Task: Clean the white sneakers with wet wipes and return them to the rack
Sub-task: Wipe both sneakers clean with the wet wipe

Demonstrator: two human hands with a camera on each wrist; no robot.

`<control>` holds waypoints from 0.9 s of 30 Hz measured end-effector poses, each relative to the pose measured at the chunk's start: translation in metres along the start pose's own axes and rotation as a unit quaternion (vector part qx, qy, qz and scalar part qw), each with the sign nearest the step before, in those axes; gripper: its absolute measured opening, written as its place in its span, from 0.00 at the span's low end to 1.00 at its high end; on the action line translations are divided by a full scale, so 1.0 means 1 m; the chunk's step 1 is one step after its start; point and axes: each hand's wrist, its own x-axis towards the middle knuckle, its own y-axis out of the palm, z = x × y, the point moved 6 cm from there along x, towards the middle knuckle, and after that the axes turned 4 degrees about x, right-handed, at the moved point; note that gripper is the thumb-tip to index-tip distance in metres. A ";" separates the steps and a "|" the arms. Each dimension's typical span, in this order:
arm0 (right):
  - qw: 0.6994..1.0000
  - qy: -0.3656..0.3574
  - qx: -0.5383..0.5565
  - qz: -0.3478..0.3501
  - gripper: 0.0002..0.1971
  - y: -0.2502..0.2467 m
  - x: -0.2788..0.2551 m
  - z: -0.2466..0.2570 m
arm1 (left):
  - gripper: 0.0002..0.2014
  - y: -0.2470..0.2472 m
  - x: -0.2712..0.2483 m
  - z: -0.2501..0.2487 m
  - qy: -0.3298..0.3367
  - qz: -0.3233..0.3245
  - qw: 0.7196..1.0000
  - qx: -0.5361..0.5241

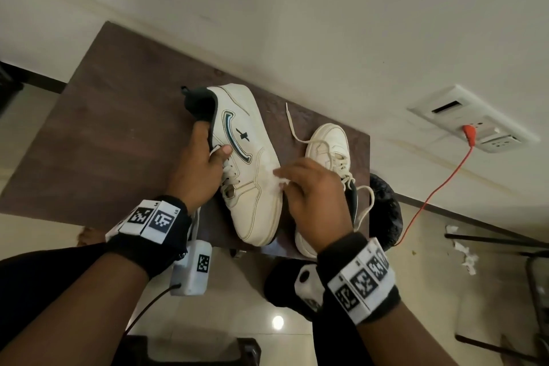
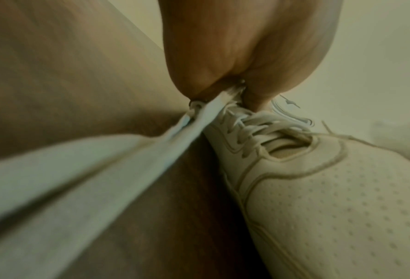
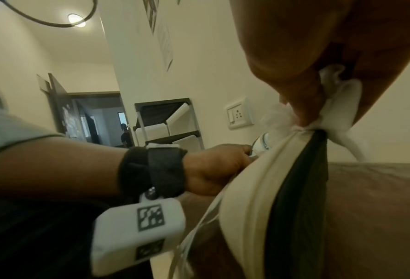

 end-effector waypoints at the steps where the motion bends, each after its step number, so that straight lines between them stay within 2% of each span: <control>1: 1.000 -0.003 0.002 0.000 0.13 0.000 -0.012 0.001 | 0.12 -0.001 0.000 0.000 0.000 -0.004 1.000 0.002; 5: 1.000 0.001 -0.003 0.025 0.11 0.009 -0.058 0.008 | 0.13 -0.001 -0.002 0.000 -0.002 -0.009 1.000 0.001; 7: 1.000 0.004 -0.015 0.018 0.16 0.010 -0.065 0.012 | 0.13 0.000 -0.002 0.000 -0.006 -0.005 1.000 -0.005; 9: 1.000 0.012 -0.013 -0.008 0.18 0.008 -0.055 0.010 | 0.13 0.000 -0.003 -0.002 -0.001 -0.002 1.000 0.000; 12: 0.998 0.037 -0.025 -0.041 0.12 0.005 -0.019 0.000 | 0.14 0.001 -0.004 -0.004 0.010 0.000 1.000 0.009; 17: 0.997 0.050 -0.050 -0.007 0.13 0.008 0.020 -0.005 | 0.15 0.002 -0.002 -0.006 0.015 -0.006 0.999 0.035; 22: 0.999 0.017 -0.021 -0.018 0.12 0.004 -0.019 -0.001 | 0.14 0.003 -0.003 -0.008 0.015 -0.020 0.998 0.050; 25: 1.000 0.020 -0.008 0.012 0.18 0.010 -0.053 0.006 | 0.15 0.004 -0.004 -0.007 0.003 -0.020 0.999 0.044; 27: 0.999 0.031 -0.003 0.013 0.19 0.013 -0.069 0.009 | 0.14 0.004 -0.004 -0.009 0.000 -0.024 0.999 0.045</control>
